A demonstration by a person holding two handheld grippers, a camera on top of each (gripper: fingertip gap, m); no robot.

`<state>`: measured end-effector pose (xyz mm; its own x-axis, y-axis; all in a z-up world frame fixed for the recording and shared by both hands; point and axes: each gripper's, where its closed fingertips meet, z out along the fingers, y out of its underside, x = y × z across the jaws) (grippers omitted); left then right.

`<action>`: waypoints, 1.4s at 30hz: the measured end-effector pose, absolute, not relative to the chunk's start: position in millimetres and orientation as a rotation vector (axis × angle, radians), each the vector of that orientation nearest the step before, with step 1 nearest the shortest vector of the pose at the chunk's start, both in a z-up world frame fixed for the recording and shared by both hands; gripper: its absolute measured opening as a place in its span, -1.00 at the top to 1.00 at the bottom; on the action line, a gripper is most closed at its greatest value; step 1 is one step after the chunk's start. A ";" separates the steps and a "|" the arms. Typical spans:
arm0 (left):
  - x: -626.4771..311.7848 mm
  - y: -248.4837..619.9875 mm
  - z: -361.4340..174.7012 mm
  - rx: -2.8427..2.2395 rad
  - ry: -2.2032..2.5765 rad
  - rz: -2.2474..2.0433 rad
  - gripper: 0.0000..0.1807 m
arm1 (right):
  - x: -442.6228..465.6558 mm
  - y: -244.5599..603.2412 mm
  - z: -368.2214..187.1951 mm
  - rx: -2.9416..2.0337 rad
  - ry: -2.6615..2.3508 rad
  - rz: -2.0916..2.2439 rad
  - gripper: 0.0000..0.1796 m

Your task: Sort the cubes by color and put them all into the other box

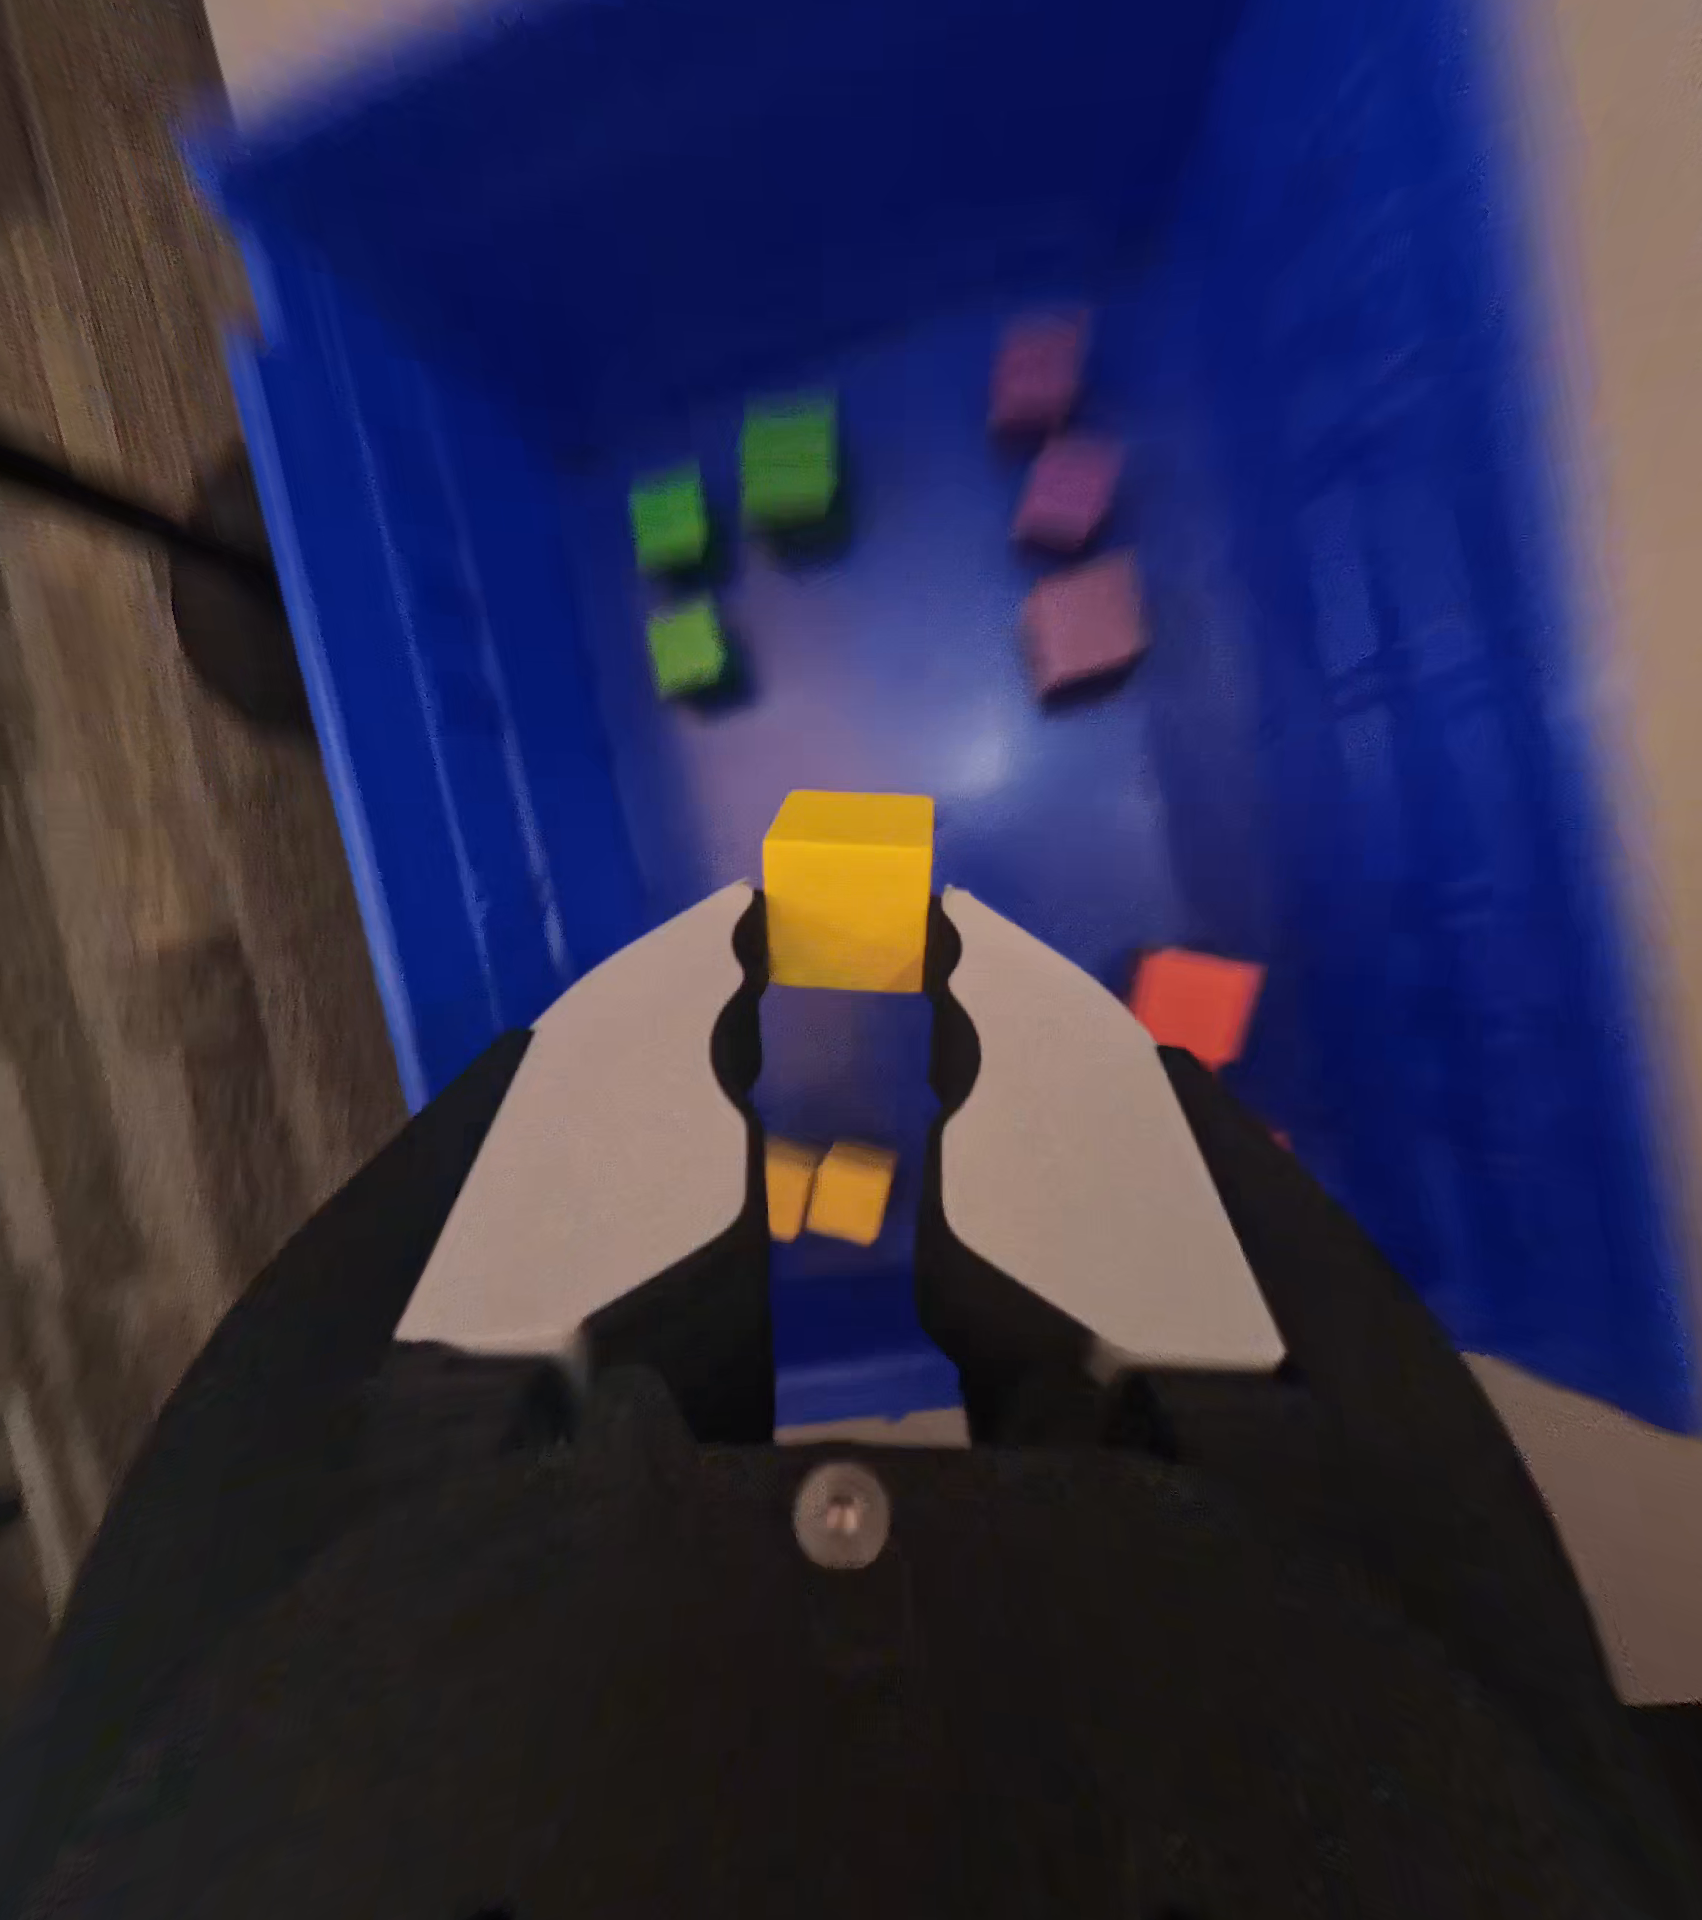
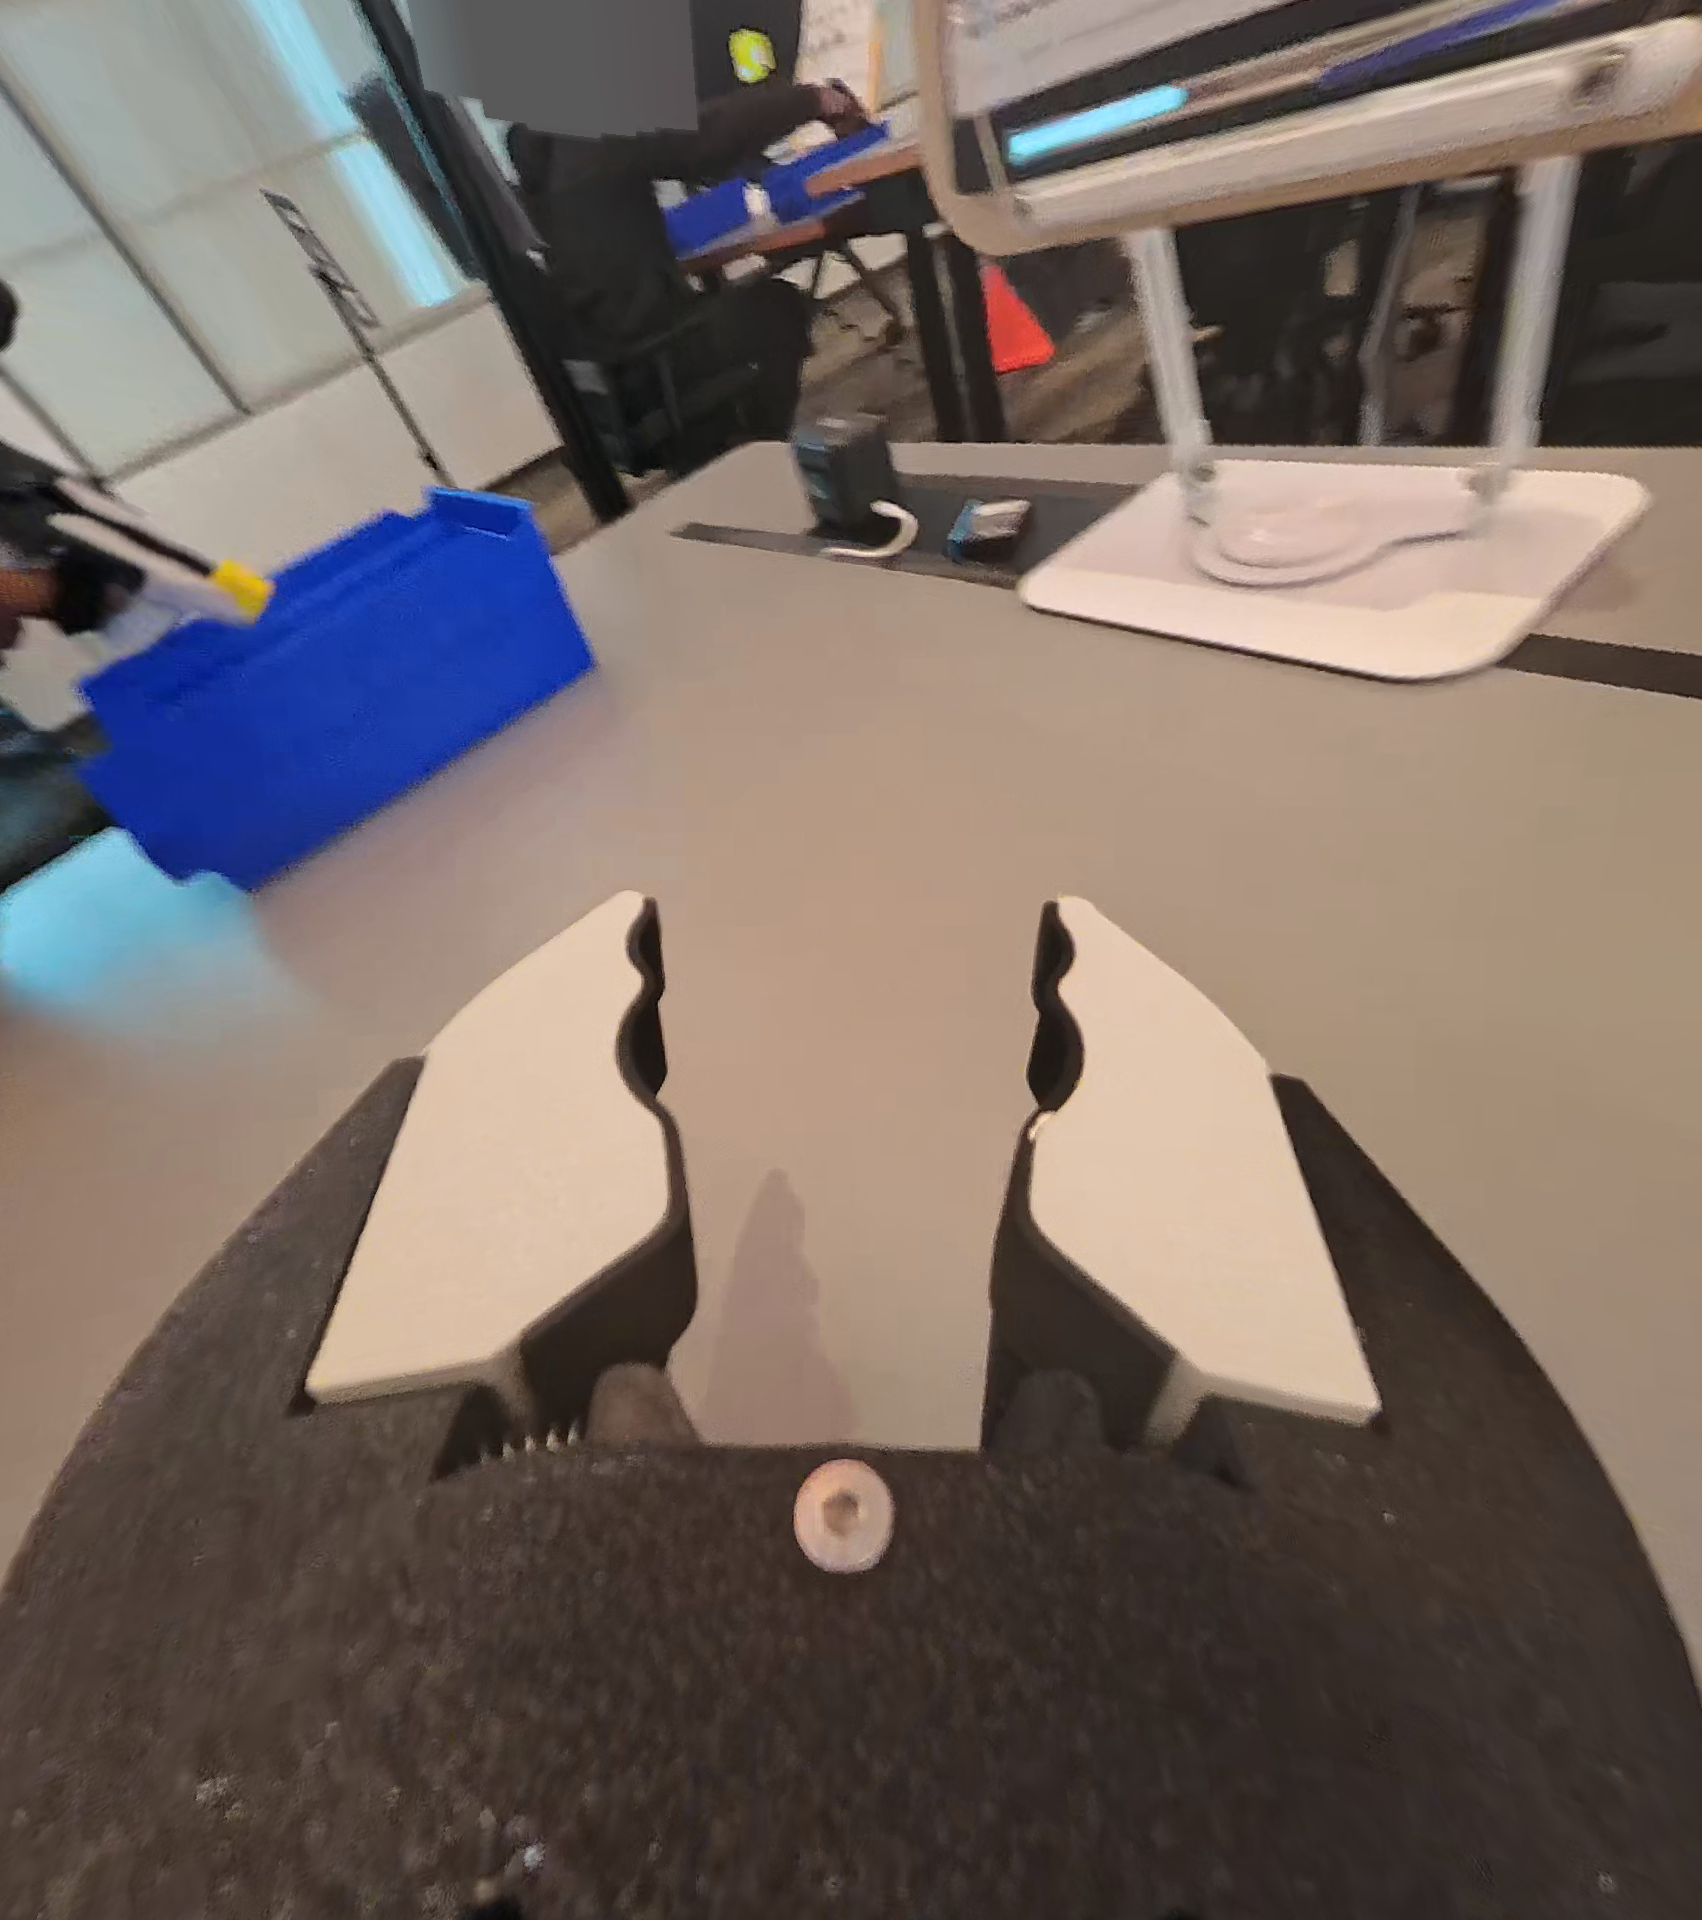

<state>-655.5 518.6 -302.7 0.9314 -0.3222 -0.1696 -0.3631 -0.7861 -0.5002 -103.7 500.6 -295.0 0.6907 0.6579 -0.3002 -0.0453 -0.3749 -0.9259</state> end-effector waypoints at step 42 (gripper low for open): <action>-310.9 443.0 -247.4 -1.972 1.035 -0.658 -0.03 | 223.6 497.3 -352.1 -2.801 -0.087 0.184 0.54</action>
<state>-310.9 443.0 -247.4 0.5305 -0.8440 0.0790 -0.4299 -0.3482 -0.8330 223.6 497.3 -352.1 0.9898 0.0815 -0.1169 0.0387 -0.9431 -0.3301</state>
